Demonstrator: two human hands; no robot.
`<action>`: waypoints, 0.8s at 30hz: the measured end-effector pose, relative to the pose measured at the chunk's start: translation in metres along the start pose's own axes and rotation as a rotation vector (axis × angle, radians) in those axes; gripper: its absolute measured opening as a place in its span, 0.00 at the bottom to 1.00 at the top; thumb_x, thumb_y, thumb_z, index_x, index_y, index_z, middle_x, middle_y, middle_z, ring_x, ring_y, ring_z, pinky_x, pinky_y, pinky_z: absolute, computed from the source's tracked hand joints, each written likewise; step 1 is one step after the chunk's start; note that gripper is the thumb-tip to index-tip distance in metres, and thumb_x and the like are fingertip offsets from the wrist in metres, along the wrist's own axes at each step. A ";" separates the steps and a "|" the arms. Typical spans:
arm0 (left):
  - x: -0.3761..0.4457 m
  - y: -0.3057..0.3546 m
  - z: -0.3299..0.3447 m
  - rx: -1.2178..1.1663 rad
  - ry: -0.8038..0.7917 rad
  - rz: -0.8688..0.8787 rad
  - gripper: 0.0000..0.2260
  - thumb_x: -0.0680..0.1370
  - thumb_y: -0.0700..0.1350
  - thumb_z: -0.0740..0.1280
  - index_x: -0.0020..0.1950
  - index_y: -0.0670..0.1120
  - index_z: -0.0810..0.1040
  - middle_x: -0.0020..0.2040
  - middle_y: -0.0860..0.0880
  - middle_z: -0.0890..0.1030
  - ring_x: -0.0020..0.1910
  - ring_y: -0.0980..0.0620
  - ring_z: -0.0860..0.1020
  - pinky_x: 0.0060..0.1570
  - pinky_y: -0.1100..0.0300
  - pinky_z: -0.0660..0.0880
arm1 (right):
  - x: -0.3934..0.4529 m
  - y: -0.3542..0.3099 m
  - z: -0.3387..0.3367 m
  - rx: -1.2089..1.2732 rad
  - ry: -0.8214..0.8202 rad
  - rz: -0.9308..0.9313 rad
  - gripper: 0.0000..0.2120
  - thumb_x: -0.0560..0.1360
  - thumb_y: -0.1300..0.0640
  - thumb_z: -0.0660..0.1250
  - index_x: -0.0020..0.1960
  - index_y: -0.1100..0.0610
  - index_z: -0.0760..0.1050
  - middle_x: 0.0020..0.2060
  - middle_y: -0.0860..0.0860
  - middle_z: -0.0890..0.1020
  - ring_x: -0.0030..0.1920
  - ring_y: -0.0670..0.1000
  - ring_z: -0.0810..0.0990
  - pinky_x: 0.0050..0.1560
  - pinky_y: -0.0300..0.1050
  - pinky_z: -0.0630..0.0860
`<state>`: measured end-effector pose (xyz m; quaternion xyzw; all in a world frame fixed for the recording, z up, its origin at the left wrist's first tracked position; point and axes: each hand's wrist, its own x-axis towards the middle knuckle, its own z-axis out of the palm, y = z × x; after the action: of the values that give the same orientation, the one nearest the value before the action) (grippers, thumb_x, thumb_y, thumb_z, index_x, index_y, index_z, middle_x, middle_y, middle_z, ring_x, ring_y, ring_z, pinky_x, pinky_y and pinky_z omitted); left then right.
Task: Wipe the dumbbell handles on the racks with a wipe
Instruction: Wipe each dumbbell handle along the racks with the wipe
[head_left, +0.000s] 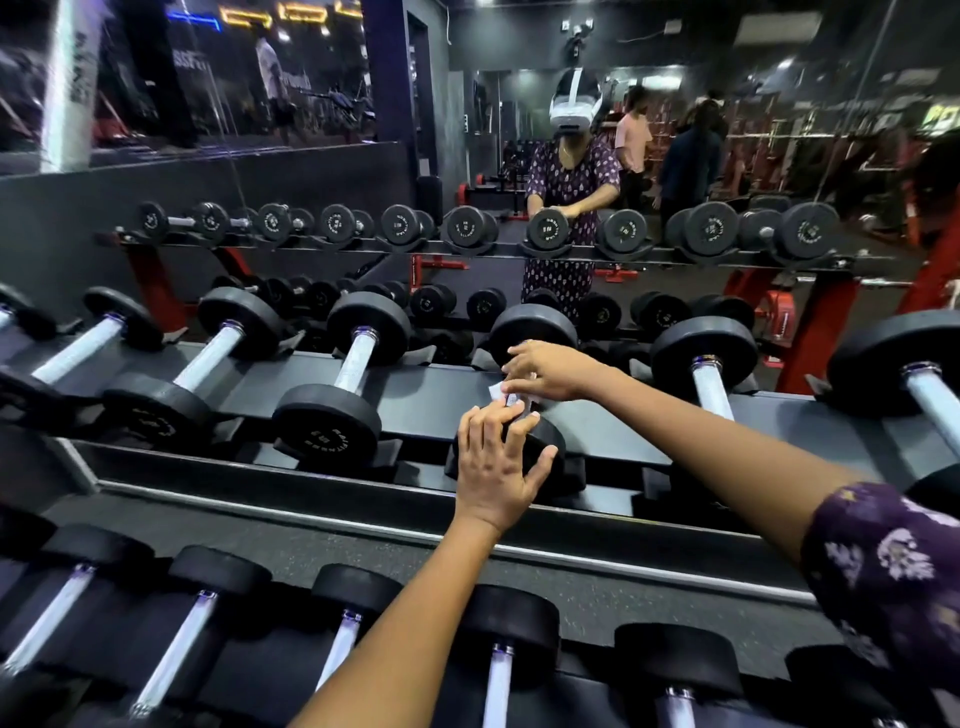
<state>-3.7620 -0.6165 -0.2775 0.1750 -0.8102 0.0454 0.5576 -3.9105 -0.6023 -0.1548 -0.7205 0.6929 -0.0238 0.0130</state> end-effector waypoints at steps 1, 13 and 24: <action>0.000 -0.001 -0.001 -0.001 -0.002 0.002 0.17 0.77 0.56 0.60 0.60 0.47 0.70 0.59 0.47 0.69 0.59 0.45 0.70 0.65 0.46 0.64 | 0.004 -0.001 0.001 -0.070 0.045 -0.016 0.16 0.79 0.52 0.60 0.52 0.61 0.81 0.54 0.56 0.81 0.62 0.56 0.73 0.62 0.43 0.62; -0.001 -0.002 0.001 -0.005 0.017 0.001 0.16 0.80 0.58 0.56 0.59 0.48 0.69 0.59 0.47 0.69 0.59 0.45 0.70 0.64 0.46 0.64 | -0.006 -0.013 0.012 0.384 -0.001 0.013 0.20 0.78 0.66 0.60 0.70 0.60 0.67 0.58 0.58 0.79 0.59 0.53 0.77 0.50 0.29 0.66; 0.002 -0.001 0.002 -0.011 0.044 -0.003 0.18 0.82 0.59 0.52 0.59 0.48 0.70 0.59 0.47 0.69 0.58 0.46 0.70 0.66 0.47 0.63 | -0.010 -0.014 0.018 0.784 -0.125 0.026 0.11 0.75 0.72 0.61 0.56 0.66 0.75 0.45 0.59 0.79 0.44 0.48 0.77 0.52 0.42 0.72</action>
<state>-3.7637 -0.6186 -0.2769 0.1720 -0.7976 0.0438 0.5764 -3.8964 -0.5925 -0.1718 -0.6520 0.6383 -0.2427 0.3296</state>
